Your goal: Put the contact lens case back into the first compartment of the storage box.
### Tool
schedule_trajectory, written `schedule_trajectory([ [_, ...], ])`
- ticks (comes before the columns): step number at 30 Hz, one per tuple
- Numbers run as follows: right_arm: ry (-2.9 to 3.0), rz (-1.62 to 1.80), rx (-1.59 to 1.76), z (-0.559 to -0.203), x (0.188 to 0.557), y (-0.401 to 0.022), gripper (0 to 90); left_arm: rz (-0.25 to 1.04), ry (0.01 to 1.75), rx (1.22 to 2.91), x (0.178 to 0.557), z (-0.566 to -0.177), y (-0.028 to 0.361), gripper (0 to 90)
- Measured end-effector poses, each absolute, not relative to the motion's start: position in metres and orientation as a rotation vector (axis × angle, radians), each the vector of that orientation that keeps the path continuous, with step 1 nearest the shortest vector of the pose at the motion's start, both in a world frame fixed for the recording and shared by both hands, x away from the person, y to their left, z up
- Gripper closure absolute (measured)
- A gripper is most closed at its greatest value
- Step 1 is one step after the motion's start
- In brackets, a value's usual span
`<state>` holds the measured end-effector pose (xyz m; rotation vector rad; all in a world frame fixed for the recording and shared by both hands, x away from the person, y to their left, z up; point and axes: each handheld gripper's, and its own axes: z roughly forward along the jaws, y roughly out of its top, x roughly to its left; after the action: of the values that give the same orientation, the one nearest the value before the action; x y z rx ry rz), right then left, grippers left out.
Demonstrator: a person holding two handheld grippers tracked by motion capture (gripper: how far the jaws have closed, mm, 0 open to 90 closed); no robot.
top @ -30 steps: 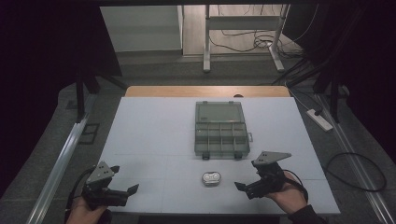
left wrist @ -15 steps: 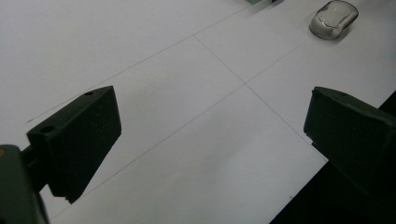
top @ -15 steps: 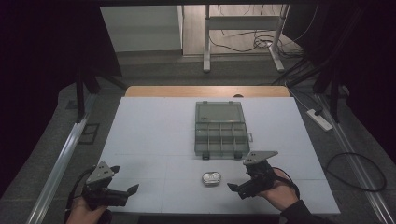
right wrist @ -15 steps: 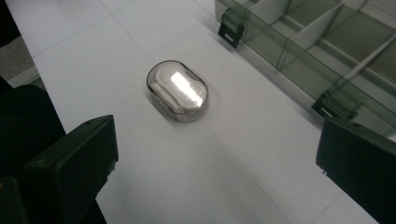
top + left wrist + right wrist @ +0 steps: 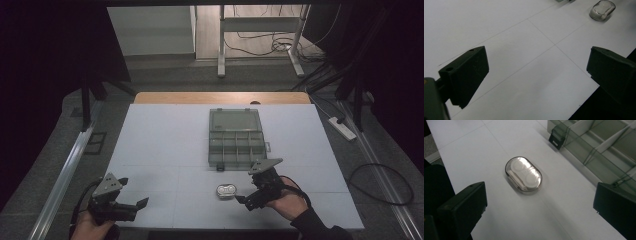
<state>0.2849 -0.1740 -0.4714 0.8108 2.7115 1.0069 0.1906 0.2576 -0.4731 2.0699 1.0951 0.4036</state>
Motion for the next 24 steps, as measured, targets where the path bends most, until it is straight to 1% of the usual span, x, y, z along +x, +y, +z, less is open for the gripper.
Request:
schedule_trajectory([
  [12,2.746,0.97,0.795,-0.476,0.29,-0.161,0.0,0.404,1.093,2.075,0.191,-0.473,0.257,4.1],
  [24,2.808,0.856,0.775,-0.483,0.293,-0.14,0.0,0.405,1.09,2.074,0.19,-0.473,0.257,4.1],
])
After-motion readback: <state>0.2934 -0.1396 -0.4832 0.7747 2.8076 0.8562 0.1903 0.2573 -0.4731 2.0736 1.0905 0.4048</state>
